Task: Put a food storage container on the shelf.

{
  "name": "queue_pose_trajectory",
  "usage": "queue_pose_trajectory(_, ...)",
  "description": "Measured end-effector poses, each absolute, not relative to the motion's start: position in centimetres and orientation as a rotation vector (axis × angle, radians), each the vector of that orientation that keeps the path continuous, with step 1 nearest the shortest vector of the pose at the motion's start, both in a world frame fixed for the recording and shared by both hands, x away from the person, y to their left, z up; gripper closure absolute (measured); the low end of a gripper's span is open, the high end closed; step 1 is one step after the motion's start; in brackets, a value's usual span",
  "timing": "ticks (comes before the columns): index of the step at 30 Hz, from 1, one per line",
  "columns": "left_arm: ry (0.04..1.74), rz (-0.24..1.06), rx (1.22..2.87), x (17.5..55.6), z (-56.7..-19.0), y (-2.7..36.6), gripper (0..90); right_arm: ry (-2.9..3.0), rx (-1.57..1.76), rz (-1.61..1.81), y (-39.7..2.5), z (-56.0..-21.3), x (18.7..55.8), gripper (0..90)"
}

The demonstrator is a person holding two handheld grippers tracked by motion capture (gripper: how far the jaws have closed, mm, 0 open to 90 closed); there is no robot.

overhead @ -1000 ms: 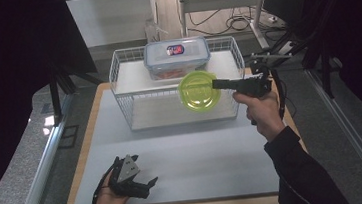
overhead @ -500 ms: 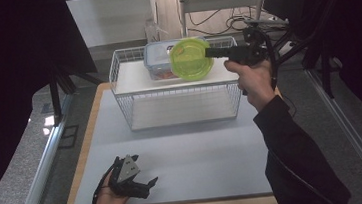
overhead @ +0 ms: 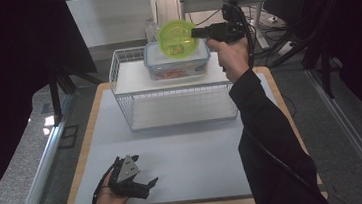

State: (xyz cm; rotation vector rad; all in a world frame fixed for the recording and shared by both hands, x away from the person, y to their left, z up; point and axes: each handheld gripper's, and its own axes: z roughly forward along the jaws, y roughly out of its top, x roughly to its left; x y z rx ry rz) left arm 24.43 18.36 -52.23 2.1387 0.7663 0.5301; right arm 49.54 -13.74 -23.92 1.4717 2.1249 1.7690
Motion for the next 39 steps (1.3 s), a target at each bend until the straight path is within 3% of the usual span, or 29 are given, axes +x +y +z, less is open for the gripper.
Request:
queue_pose_trajectory(32,0.755,0.515,2.149,24.4,-52.3,18.2,3.2,1.993,1.593,1.709,-12.1,-25.3,52.5,65.2)
queue_pose_trajectory(37,0.755,0.517,2.148,24.4,-52.3,18.2,3.2,1.969,1.548,1.716,-12.1,-25.2,52.3,52.0)
queue_pose_trajectory(39,0.754,0.517,2.147,24.4,-52.3,18.2,3.2,1.973,1.51,1.725,-12.2,-25.2,52.1,40.3)
